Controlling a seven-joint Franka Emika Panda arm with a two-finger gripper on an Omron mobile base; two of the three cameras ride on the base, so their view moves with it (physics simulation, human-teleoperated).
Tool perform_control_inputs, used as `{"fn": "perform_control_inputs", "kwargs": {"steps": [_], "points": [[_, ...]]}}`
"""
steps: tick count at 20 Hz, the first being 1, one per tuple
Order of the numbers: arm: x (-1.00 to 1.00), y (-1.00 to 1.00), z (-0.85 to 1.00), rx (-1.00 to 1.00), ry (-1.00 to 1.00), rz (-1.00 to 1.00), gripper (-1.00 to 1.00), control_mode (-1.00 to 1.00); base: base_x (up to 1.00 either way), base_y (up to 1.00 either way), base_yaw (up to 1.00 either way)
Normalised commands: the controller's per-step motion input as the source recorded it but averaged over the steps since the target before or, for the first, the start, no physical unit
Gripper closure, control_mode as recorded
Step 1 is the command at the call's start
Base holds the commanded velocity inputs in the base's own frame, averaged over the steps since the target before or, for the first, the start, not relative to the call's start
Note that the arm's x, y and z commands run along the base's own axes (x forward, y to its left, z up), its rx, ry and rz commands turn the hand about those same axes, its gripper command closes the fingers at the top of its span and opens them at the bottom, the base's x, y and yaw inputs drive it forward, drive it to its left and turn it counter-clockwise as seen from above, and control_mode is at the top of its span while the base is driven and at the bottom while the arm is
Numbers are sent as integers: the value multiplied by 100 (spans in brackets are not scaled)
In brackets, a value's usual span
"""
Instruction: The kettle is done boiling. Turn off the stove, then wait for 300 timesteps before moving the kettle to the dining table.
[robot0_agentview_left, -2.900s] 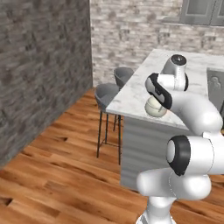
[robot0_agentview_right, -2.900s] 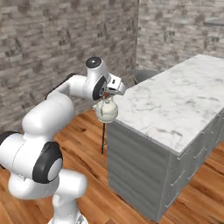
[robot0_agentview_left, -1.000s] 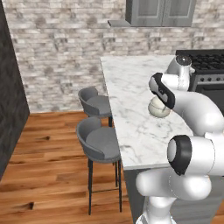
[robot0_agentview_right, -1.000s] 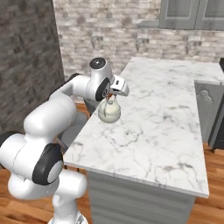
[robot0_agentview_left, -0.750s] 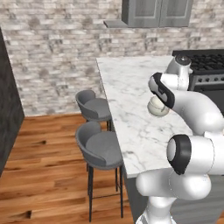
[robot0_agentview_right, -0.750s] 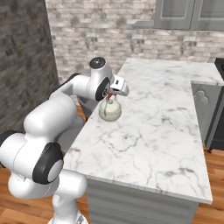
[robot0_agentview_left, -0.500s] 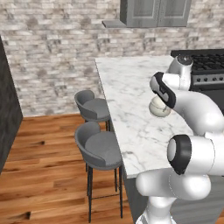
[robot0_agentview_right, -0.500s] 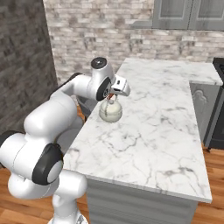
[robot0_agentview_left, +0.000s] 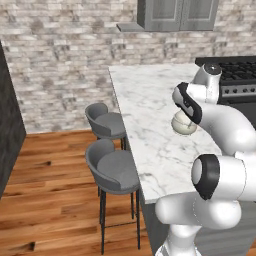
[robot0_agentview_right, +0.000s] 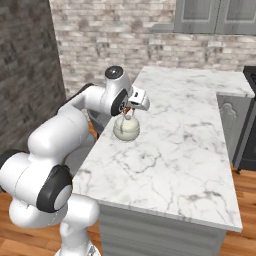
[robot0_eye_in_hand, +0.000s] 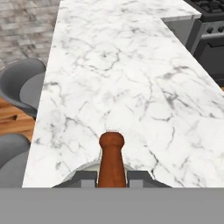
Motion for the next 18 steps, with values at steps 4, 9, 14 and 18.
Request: {"fn": "perform_control_inputs", "kwargs": {"steps": [4, 9, 14, 18], "points": [[1, 1, -8, 0, 0, 0, 100, -100, 0, 0, 0], [8, 7, -17, 0, 0, 0, 100, -100, 0, 0, 0], [14, 15, -20, 0, 0, 0, 100, -100, 0, 0, 0], [20, 18, -24, 0, 0, 0, 100, -100, 0, 0, 0]]}}
